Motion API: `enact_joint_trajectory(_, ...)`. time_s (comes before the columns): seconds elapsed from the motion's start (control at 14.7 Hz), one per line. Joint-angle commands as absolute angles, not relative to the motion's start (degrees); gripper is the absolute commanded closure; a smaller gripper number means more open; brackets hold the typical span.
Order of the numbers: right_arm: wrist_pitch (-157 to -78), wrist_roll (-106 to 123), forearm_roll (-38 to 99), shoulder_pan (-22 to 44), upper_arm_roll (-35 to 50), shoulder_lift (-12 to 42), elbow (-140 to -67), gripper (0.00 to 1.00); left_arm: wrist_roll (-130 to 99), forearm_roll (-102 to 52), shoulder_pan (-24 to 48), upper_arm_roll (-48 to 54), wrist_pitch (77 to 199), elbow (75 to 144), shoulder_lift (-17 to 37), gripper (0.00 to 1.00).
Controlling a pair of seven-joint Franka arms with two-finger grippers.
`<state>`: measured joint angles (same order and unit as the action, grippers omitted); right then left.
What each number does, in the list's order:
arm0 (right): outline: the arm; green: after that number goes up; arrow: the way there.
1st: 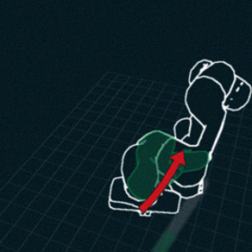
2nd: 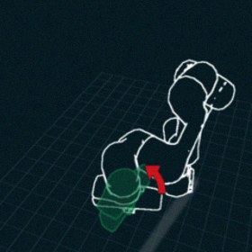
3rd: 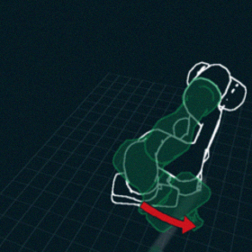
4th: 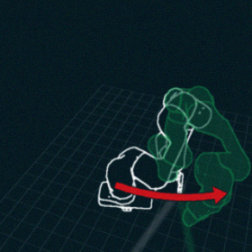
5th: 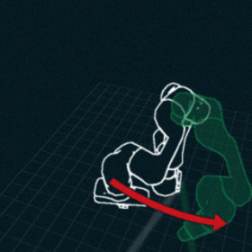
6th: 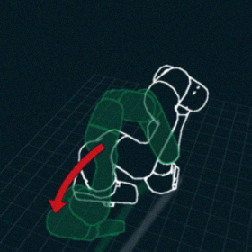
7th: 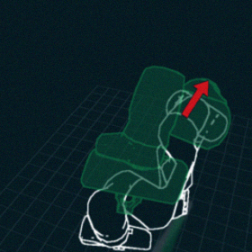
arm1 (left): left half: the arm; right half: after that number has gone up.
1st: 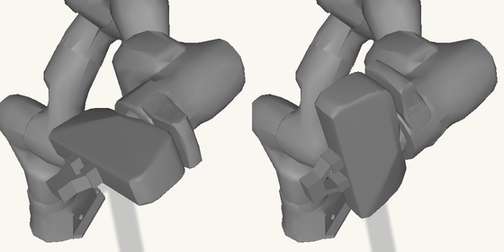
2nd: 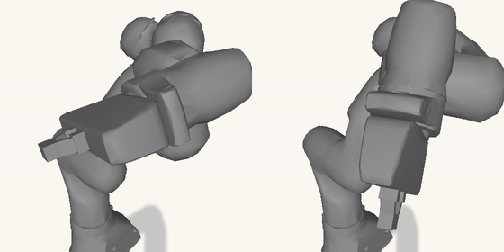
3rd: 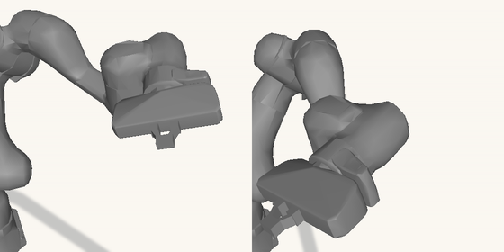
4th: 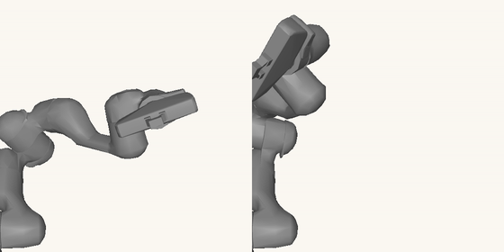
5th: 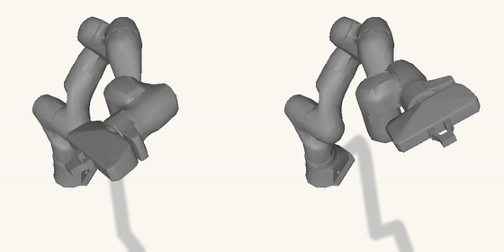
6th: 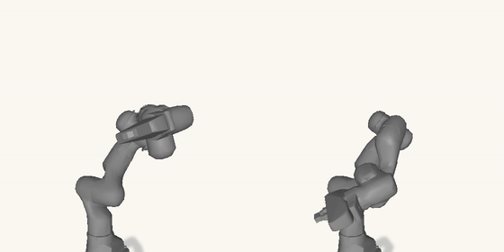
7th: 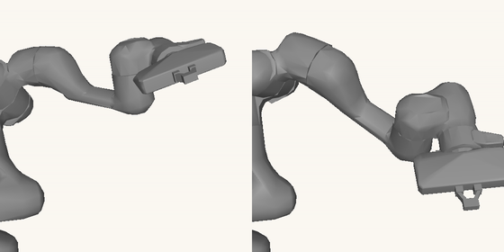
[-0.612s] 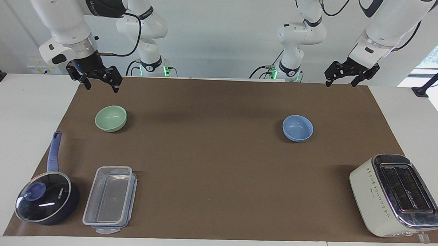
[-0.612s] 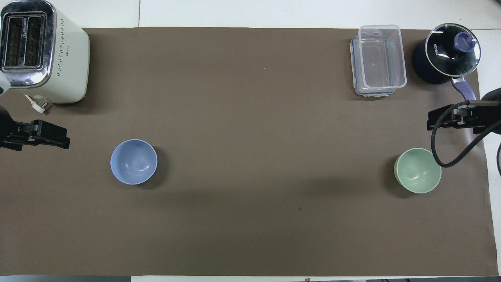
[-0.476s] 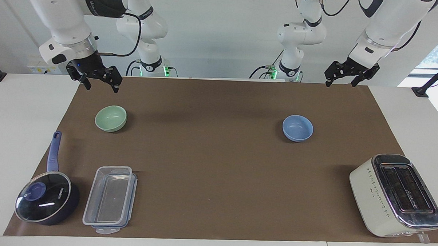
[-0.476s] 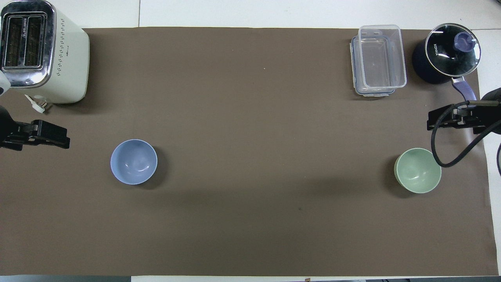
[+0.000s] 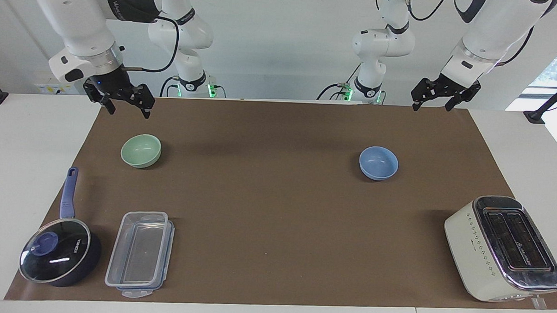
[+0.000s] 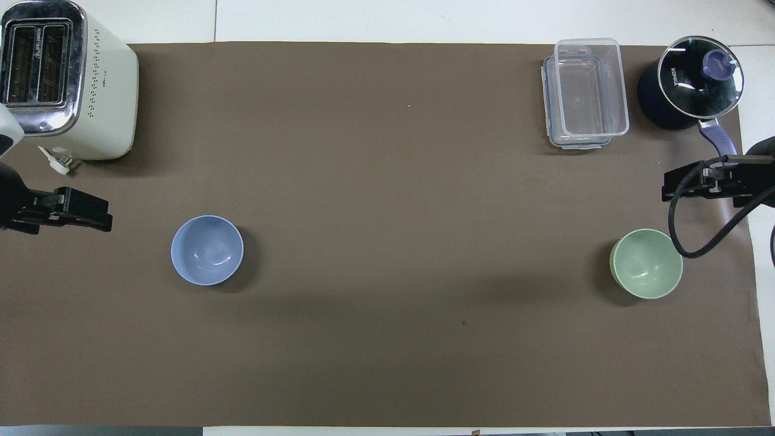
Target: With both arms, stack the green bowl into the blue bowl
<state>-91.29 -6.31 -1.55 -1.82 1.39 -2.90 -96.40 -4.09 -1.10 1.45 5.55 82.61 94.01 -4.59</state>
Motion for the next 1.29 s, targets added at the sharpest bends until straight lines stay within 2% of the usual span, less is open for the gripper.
enact_joint_trajectory(0.0,-91.2,-6.9,-1.1,-2.5,1.2,-4.7,-98.7,0.00,-4.3,-0.1,2.2,5.4,87.7,100.5,-8.5,0.00)
enact_joint_trajectory(0.14,-91.8,-3.7,-1.1,-4.5,1.1,-5.6,-100.9,0.00,-3.4,-0.1,1.7,5.4,91.8,104.7,-8.6,0.00)
enact_joint_trajectory(0.27,-92.9,-1.1,-1.1,-6.4,1.0,-7.6,-105.4,0.00,-0.5,-0.1,1.4,5.4,98.2,112.2,-8.9,0.00)
enact_joint_trajectory(0.48,-99.6,4.0,-1.1,-10.4,0.9,-12.0,-115.2,0.00,4.0,-0.1,1.3,5.2,111.0,124.3,-8.4,0.00)
enact_joint_trajectory(0.61,-106.1,7.3,-1.0,-13.0,0.8,-15.0,-122.7,0.00,5.4,0.0,1.3,5.2,119.4,129.9,-5.7,0.00)
enact_joint_trajectory(0.82,-111.5,8.3,-1.0,-14.5,0.7,-17.4,-129.7,0.00,6.5,0.2,1.3,5.2,123.6,131.2,-2.5,0.07)
enact_joint_trajectory(0.95,-114.2,8.7,-1.1,-16.2,0.7,-16.7,-131.6,0.00,6.6,0.2,1.3,5.2,125.3,132.1,-1.6,0.14)
enact_joint_trajectory(1.22,-124.9,12.2,-1.0,-19.9,0.7,-13.9,-137.8,0.00,6.6,0.2,1.2,5.1,128.2,133.0,-0.4,0.31)
